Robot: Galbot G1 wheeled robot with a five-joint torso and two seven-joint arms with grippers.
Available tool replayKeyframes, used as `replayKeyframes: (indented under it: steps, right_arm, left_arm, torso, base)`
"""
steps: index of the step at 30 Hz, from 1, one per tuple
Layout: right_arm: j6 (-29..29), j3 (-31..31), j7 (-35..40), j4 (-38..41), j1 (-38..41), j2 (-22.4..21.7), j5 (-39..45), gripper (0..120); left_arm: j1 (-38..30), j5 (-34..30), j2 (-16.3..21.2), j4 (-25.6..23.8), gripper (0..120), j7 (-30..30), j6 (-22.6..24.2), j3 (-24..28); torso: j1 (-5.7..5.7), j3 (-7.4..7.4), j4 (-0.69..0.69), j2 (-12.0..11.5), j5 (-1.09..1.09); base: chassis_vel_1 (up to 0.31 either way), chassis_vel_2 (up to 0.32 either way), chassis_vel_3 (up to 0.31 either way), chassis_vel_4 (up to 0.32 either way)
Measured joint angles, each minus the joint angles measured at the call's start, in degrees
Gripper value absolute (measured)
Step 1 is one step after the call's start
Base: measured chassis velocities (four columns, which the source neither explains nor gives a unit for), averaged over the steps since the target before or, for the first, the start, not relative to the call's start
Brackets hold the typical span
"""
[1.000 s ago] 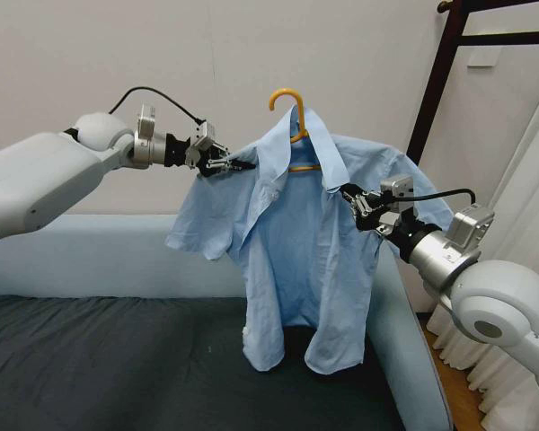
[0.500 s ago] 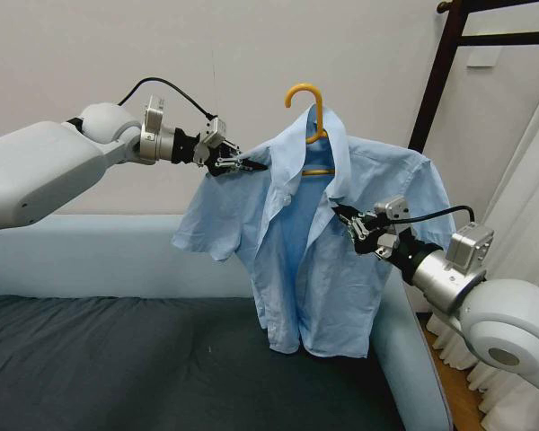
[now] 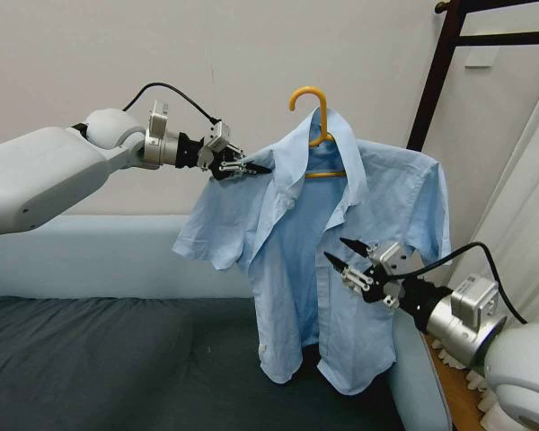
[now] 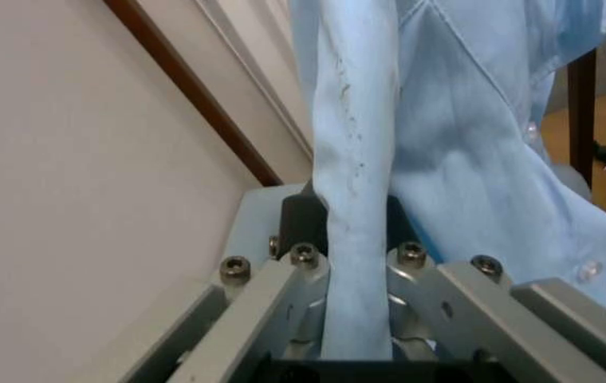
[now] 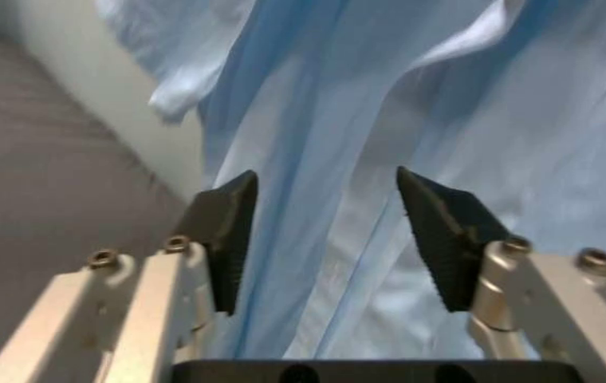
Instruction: Pick up the clothes from the sofa and hang them on the clothes hanger.
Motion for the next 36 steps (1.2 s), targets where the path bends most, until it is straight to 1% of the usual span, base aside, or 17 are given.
replayKeyframes:
  steps: [3, 4, 5, 9, 10, 12, 16, 17, 19, 20, 21, 23, 25, 28, 29, 32, 36]
  right_arm:
    - [-1.52, 3.16, 0.20, -0.02, 1.61, -0.45, 6.12, 73]
    - [-1.52, 3.16, 0.20, -0.02, 1.61, -0.45, 6.12, 73]
    - [-1.62, 5.18, 0.02, -0.59, 2.46, -0.54, 8.74, 77]
    - [-0.28, 16.08, -6.71, -4.74, 5.26, -1.97, 21.44, 95]
    - [-0.28, 16.08, -6.71, -4.74, 5.26, -1.97, 21.44, 95]
    - [-0.11, 19.27, -9.98, -6.65, 6.74, -3.62, 25.70, 99]
    - [-0.17, 20.67, -17.82, -13.11, 9.46, -8.67, 27.78, 100]
    - [-0.17, 20.67, -17.82, -13.11, 9.46, -8.67, 27.78, 100]
    - [0.46, 20.70, -27.44, -18.29, 9.78, -13.13, 27.06, 100]
    - [0.53, 20.91, -29.52, -19.37, 9.72, -14.84, 26.89, 100]
    - [0.53, 20.91, -29.52, -19.37, 9.72, -14.84, 26.89, 100]
    - [0.42, 22.03, -31.60, -21.13, 9.27, -19.04, 27.50, 100]
    - [-0.28, 22.92, -32.48, -22.10, 8.48, -21.44, 28.16, 100]
    - [-0.47, 22.98, -33.32, -22.46, 8.05, -22.15, 27.98, 100]
    - [-0.50, 22.23, -35.35, -22.83, 7.52, -23.07, 26.32, 100]
    - [-0.46, 20.63, -36.43, -22.95, 7.44, -23.18, 24.73, 100]
    - [-0.60, 19.57, -36.86, -22.54, 7.32, -23.13, 24.18, 98]
  left_arm:
    - [0.18, 1.82, -0.71, 3.69, 1, 2.66, -1.88, -0.19]
    - [0.18, 1.82, -0.71, 3.69, 1, 2.66, -1.88, -0.19]
    - [0.46, 2.28, -0.75, 4.04, 1, 3.13, -2.23, -0.67]
    - [2.49, 4.05, -0.58, 4.23, 1, 4.46, -2.78, -2.77]
    - [2.49, 4.05, -0.58, 4.23, 1, 4.46, -2.78, -2.77]
    - [3.01, 4.53, -0.81, 4.84, 1, 5.56, -3.18, -3.36]
    - [2.98, 4.76, -2.47, 5.83, 1, 7.75, -3.52, -4.03]
    - [2.98, 4.76, -2.47, 5.83, 1, 7.75, -3.52, -4.03]
    - [2.48, 4.61, -4.14, 5.96, 1, 8.95, -3.46, -4.26]
    - [2.41, 4.46, -4.85, 6.01, 1, 9.22, -3.43, -4.41]
    - [2.41, 4.46, -4.85, 6.01, 1, 9.22, -3.43, -4.41]
    - [2.58, 3.70, -7.78, 6.61, 1, 9.90, -3.37, -5.12]
    - [3.11, 3.63, -9.01, 6.12, 1, 10.25, -3.19, -5.81]
    - [3.35, 3.72, -9.05, 5.55, 1, 10.31, -2.99, -6.18]
    - [4.01, 3.91, -8.89, 4.72, 1, 10.31, -2.68, -6.92]
    - [4.60, 4.09, -8.40, 3.97, 1, 10.32, -2.42, -7.42]
    - [4.85, 4.09, -7.61, 2.91, 1, 10.50, -2.30, -7.54]
  torso:
    - [0.00, 0.01, -0.01, -0.01, 0.00]
    - [0.00, 0.01, -0.01, -0.01, 0.00]
    - [0.00, 0.00, -0.01, 0.00, 0.00]
    - [0.00, 0.01, -0.02, -0.01, 0.00]
    - [0.00, 0.01, -0.02, -0.01, 0.00]
    - [0.00, 0.01, -0.02, -0.01, -0.01]
    - [0.00, 0.01, -0.01, 0.00, 0.01]
    - [0.00, 0.01, -0.01, 0.00, 0.01]
    - [0.01, 0.01, -0.03, -0.01, 0.04]
    - [0.01, 0.01, -0.02, -0.01, 0.05]
    - [0.01, 0.01, -0.02, -0.01, 0.05]
    - [0.00, 0.00, -0.04, -0.01, 0.02]
    - [0.00, 0.00, -0.09, -0.01, 0.02]
    - [0.00, 0.00, -0.09, -0.01, 0.02]
    - [0.00, 0.00, -0.05, -0.01, 0.02]
    - [0.00, 0.01, 0.03, -0.02, 0.01]
    - [0.00, 0.01, 0.02, -0.01, 0.01]
  base:
    - [0.000, 0.000, 0.000, 0.000]
    - [0.000, 0.000, 0.000, 0.000]
    - [0.000, 0.000, 0.000, 0.000]
    - [0.000, 0.000, 0.000, 0.000]
    - [0.000, 0.000, 0.000, 0.000]
    - [0.000, 0.000, 0.000, 0.000]
    - [0.000, 0.000, 0.000, 0.000]
    - [0.000, 0.000, 0.000, 0.000]
    - [0.000, 0.000, 0.000, 0.000]
    - [0.000, 0.000, 0.000, 0.000]
    - [0.000, 0.000, 0.000, 0.000]
    - [0.000, 0.000, 0.000, 0.000]
    - [0.000, 0.000, 0.000, 0.000]
    - [0.000, 0.000, 0.000, 0.000]
    - [0.000, 0.000, 0.000, 0.000]
    - [0.000, 0.000, 0.000, 0.000]
    - [0.000, 0.000, 0.000, 0.000]
